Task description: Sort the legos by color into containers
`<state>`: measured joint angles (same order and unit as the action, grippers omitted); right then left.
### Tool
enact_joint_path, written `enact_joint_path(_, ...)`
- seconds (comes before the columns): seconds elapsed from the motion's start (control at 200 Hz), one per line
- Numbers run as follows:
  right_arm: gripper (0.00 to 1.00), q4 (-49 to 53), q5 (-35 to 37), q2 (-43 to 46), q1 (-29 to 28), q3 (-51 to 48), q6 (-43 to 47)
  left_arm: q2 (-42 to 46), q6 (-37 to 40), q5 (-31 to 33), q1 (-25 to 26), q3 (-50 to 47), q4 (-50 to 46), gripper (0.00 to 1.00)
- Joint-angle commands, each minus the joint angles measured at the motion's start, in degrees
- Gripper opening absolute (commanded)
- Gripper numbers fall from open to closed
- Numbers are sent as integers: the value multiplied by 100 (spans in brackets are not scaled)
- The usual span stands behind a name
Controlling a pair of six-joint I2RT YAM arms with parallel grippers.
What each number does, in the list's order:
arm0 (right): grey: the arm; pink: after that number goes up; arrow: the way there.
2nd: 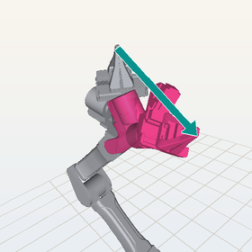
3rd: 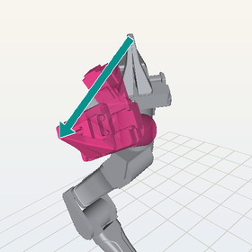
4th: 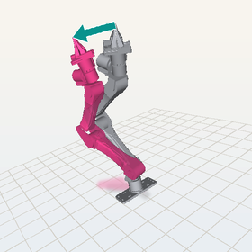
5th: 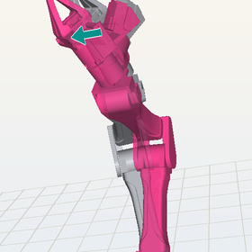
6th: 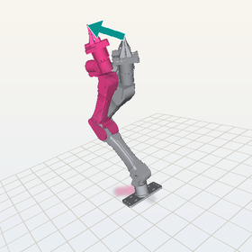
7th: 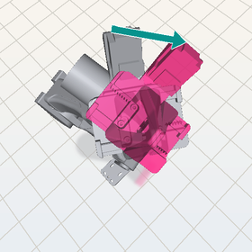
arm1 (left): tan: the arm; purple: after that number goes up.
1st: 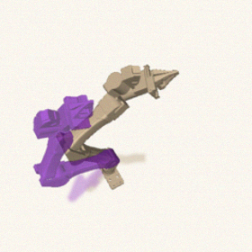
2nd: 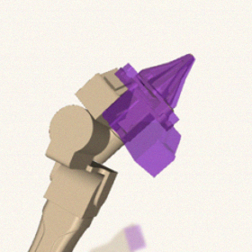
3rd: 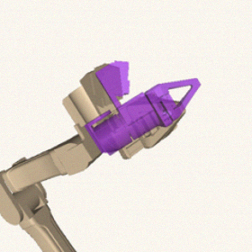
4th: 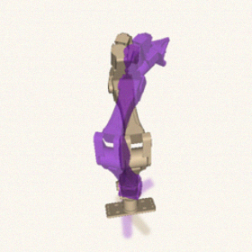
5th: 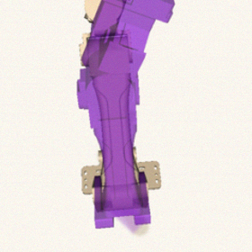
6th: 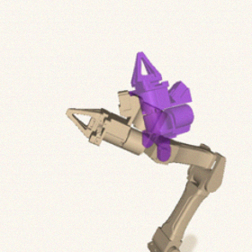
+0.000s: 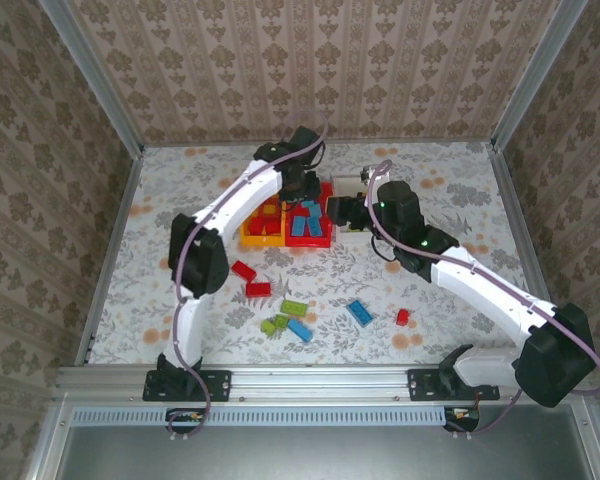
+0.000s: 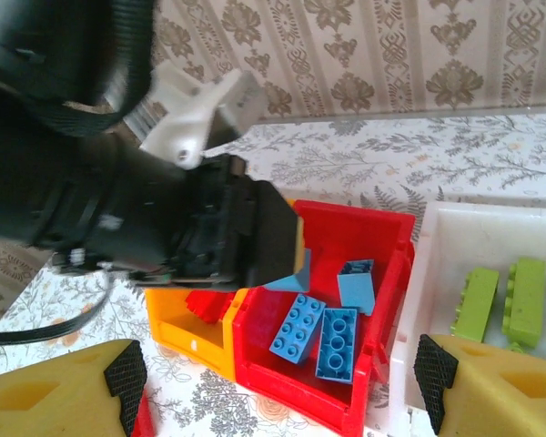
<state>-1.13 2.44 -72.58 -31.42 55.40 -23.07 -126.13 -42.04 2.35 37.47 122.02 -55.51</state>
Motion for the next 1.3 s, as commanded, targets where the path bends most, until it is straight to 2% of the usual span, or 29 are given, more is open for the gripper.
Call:
enact_joint_path(0.0, 81, 113, 118, 124, 62, 23, -195, -415, 317, 291, 6, 625, -481, 25)
enact_joint_path(0.17, 81, 139, 68, 291, 155, -150, -257, -786, 252, 762, 23, 837, -682, 25)
enact_joint_path(0.3, 81, 146, -6, 331, 201, -214, -286, -812, 227, 754, 23, 645, -490, 27)
enact_joint_path(0.365, 81, 145, -37, 332, 223, -240, -290, -858, 207, 679, 23, 654, -453, 31)
enact_joint_path(0.47, 81, 151, -84, 307, 249, -255, -302, -894, 188, 603, 41, 674, -453, 45)
enact_joint_path(0.565, 81, 165, -118, 288, 268, -253, -295, -862, 192, 574, 67, 709, -495, 51)
enact_joint_path(0.825, 80, 178, -401, 355, 274, -265, -92, -189, 88, 720, 112, 571, -528, 50)
enact_joint_path(0.97, 80, 212, -774, 470, 163, -399, 491, 1109, -345, 799, 42, -851, -160, 51)
enact_joint_path(1.12, 81, 429, -1051, 560, -477, -494, 1641, 2661, -1210, 549, -326, -2963, -21, 56)
enact_joint_path(1.21, 81, 348, -1431, 506, -811, -671, 1886, 3436, -1736, 208, -620, -4271, 219, 60)
enact_joint_path(1.29, 82, 267, -1681, 377, -1086, -771, 1978, 3774, -2166, -141, -884, -5153, 510, 62)
